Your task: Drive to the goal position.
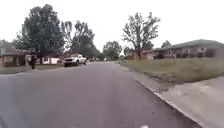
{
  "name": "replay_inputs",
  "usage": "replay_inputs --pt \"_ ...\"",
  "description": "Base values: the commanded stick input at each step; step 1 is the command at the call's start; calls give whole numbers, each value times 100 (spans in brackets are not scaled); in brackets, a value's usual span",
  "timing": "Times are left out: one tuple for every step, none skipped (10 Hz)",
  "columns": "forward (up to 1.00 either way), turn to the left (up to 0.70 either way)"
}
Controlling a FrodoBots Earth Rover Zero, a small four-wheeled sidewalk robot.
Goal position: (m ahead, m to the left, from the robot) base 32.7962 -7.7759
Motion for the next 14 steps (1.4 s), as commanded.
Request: replay_inputs --pt "100 0" --pt "100 0" --pt "100 0" --pt "100 0" --pt "100 -10" --pt "100 -25" --pt "100 -36" --pt "100 -28" --pt "100 0" --pt "100 0" --pt "100 0" --pt "100 -6" --pt "100 -27" --pt "100 -26"
